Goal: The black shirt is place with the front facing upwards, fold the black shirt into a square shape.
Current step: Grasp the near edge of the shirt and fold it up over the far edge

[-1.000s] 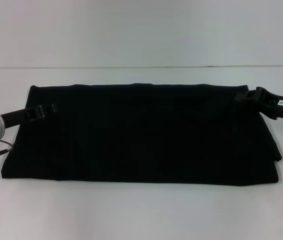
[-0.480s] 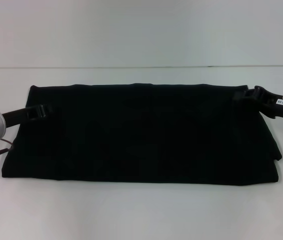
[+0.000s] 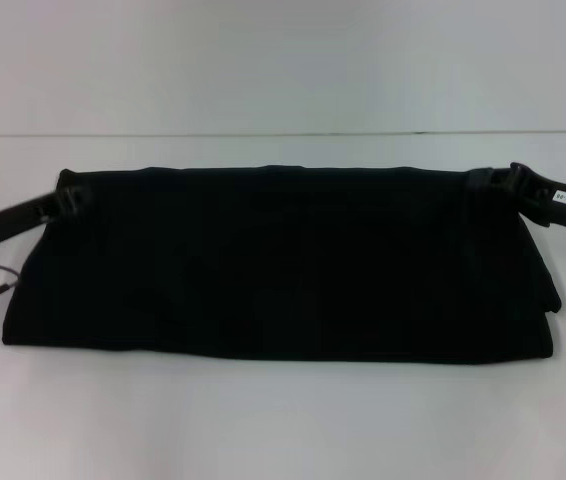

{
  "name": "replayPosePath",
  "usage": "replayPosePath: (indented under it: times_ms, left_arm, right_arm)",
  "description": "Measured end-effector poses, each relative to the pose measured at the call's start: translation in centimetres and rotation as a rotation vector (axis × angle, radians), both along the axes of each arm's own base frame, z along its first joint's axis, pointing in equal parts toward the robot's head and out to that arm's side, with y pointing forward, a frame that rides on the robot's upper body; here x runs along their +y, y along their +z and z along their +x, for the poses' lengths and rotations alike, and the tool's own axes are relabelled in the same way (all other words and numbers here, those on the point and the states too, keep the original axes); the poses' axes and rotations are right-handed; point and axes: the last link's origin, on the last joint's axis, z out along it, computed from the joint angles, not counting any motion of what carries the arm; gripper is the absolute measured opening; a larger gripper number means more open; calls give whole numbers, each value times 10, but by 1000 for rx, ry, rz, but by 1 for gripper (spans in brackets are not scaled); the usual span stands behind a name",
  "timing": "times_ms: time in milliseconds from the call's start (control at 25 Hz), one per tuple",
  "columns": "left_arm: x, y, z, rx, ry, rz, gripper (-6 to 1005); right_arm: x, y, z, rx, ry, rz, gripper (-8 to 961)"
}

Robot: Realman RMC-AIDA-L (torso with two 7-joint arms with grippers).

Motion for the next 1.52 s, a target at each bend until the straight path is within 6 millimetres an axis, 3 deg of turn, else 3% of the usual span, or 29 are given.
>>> replayPosePath:
  times_ms: [560,840,1360,1520]
  left_arm:
    - [20,20,22,-76,-72,166,7]
    - [29,5,24,19,-18,212,7]
    - [36,-25,37,171,-52,307,118]
    - [35,-25,35,160,-33,333,165]
  right_arm:
    - [21,14,-26,43,81,144,63]
    - [29,2,-21,-56,35,194,71]
    - [45,-21,-22,-317,26,289,118]
    - [46,-21,-22,-302,6,312,198]
